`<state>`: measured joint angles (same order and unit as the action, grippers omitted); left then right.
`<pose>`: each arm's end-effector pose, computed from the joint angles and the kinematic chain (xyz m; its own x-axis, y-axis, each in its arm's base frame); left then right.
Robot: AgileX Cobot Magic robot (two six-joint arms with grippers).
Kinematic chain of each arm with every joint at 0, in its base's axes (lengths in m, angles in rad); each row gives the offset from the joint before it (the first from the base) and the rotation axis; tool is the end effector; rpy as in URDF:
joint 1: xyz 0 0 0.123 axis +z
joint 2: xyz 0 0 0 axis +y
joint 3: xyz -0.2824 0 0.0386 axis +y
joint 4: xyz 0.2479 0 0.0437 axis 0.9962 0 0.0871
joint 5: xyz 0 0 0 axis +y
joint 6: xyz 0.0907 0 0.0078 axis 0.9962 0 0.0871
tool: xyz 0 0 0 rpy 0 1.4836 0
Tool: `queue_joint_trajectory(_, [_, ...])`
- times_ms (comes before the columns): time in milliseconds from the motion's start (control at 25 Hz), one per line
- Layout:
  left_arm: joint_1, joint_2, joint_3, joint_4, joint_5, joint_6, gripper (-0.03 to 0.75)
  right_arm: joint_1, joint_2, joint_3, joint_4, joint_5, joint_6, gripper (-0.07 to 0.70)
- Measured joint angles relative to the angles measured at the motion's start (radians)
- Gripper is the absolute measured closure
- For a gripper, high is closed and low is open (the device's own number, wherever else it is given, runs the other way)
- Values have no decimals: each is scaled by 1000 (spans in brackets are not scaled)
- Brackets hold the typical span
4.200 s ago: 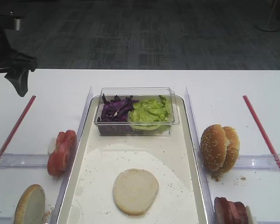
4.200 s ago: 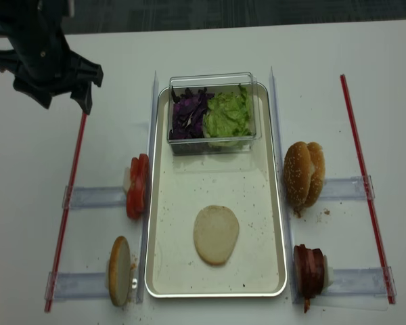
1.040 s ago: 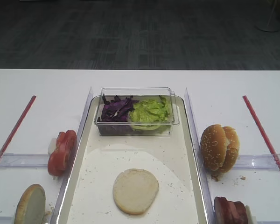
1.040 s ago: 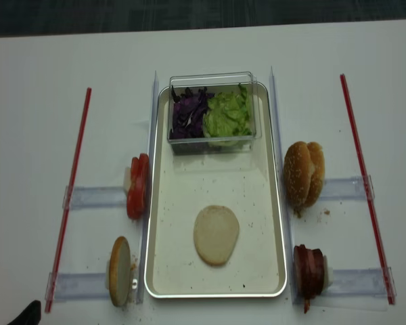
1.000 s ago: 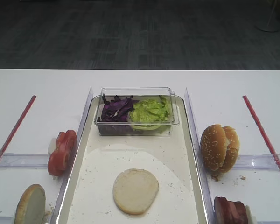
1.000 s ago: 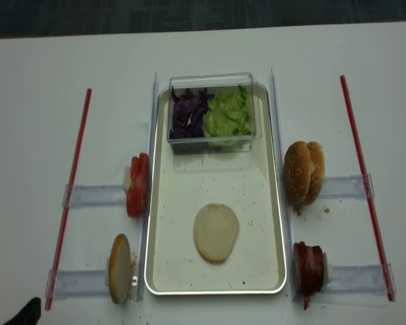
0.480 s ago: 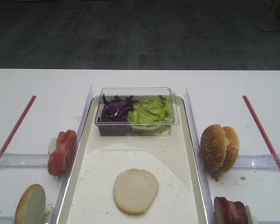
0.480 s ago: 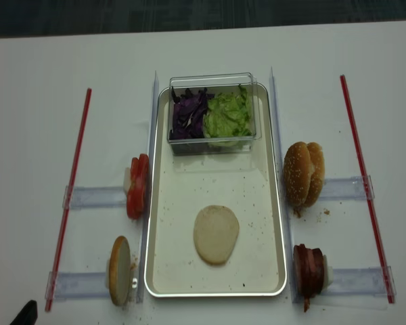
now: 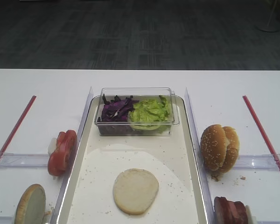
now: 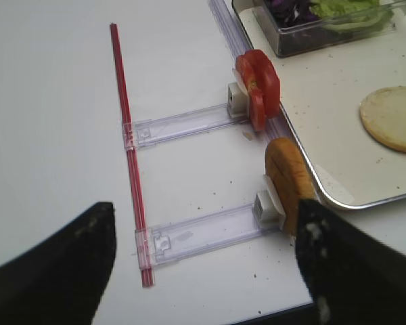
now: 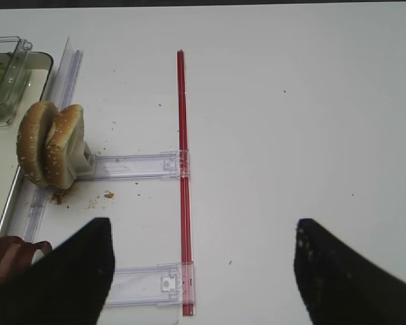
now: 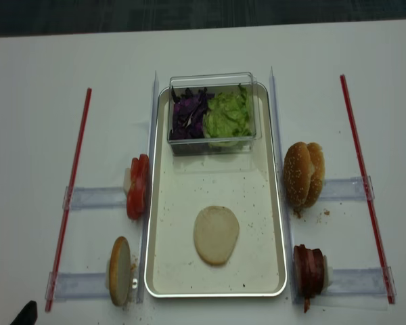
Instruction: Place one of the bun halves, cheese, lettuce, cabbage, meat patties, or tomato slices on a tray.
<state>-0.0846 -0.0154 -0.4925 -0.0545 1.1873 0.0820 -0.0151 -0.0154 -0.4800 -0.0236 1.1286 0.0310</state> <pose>-0.0126 -0.0036 0.2652 -0.5469 0.1081 -0.8302 0.1601 0.9868 0.0230 -0.0079 -0.0018 0.2662 -0.5183 0.0287 -0.8547 0.0442 0.9990 0.0068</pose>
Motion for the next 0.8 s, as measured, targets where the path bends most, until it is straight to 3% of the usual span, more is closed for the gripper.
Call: queue_joint_trajectory(800, [0, 0, 2, 41, 0, -42, 212, 0, 0, 0, 0, 0, 0, 61])
